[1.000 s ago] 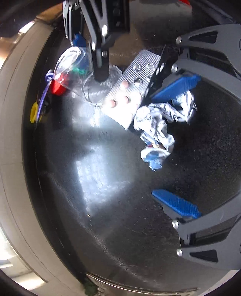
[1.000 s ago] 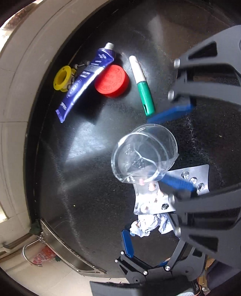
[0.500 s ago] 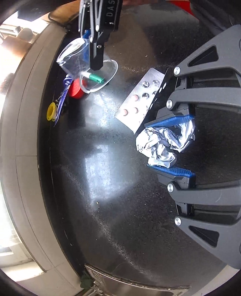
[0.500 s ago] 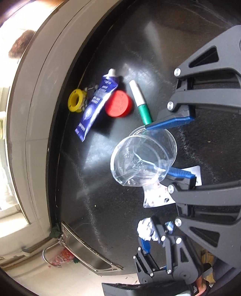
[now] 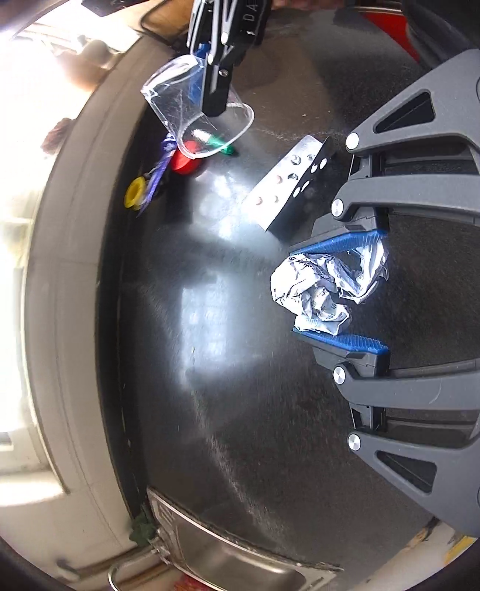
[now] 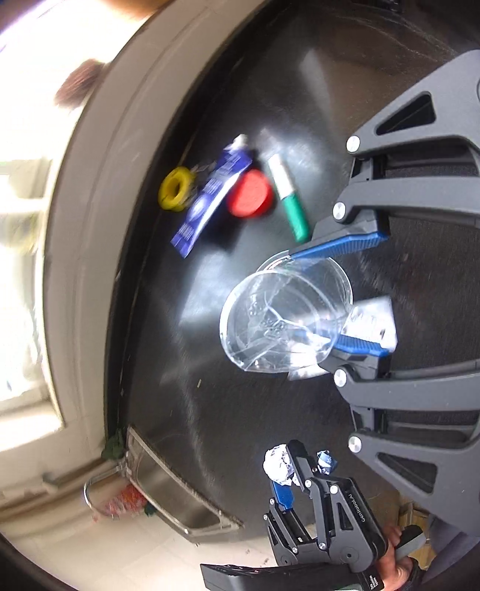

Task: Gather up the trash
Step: 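Carry foil and clear cup over the bin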

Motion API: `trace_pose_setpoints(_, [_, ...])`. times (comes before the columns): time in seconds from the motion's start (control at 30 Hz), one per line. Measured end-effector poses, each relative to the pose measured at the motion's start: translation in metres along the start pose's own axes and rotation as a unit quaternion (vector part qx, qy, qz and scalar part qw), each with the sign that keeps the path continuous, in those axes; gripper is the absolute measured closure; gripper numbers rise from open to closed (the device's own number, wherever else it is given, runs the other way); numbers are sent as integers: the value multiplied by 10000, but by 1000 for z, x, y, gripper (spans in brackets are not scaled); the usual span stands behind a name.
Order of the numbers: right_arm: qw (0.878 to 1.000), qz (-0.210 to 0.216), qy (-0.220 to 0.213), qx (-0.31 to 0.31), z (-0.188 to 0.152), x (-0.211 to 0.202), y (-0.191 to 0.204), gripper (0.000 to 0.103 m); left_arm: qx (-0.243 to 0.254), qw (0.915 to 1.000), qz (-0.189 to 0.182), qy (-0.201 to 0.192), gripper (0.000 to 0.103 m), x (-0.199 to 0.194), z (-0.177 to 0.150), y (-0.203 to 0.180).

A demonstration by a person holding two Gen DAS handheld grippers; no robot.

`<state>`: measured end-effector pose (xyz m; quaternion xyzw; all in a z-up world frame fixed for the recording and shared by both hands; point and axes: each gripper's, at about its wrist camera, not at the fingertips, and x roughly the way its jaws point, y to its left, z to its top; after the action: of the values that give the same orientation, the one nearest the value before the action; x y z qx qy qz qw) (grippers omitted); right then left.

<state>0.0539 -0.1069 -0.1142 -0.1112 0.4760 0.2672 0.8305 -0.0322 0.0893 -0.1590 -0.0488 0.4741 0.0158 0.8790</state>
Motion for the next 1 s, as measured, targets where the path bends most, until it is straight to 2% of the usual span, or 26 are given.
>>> trace_pose_setpoints(0.17, [9970, 522, -64, -564, 22, 0, 71, 64, -619, 9974, 294, -214, 65, -41, -20, 48])
trace_pose_setpoints(0.27, [9912, 913, -31, -960, 28, 4, 125, 64, -1048, 9920, 648, -265, 65, -69, -47, 85])
trace_pose_setpoints(0.37, [9808, 1312, 77, -1440, 28, 11, 190, 64, -1541, 9825, 1021, -214, 65, -95, -87, 125])
trace_pose_setpoints(0.47, [9660, 1700, 240, -1933, 17, 17, 256, 64, -2090, 9681, 1379, -93, 65, -117, -131, 166])
trace_pose_setpoints(0.5, [9588, 1856, 319, -2125, 11, 19, 282, 64, -2329, 9606, 1513, -42, 65, -126, -152, 182])
trace_pose_setpoints(0.57, [9481, 2059, 456, -2379, 0, 23, 320, 64, -2634, 9503, 1657, 20, 65, -136, -177, 201])
trace_pose_setpoints(0.7, [9227, 2531, 852, -2780, -28, 37, 393, 64, -3344, 9244, 1832, 107, 65, -155, -240, 243])
trace_pose_setpoints(0.77, [9102, 2725, 1139, -2902, -43, 48, 431, 63, -3558, 9151, 1889, 143, 65, -154, -267, 258])
trace_pose_setpoints(0.9, [8985, 2728, 1506, -3092, -69, 78, 482, 63, -3851, 9040, 1840, 254, 65, -134, -304, 285])
trace_pose_setpoints(1.0, [8936, 2593, 1772, -3205, -85, 101, 509, 63, -3940, 9001, 1824, 366, 65, -118, -324, 296])
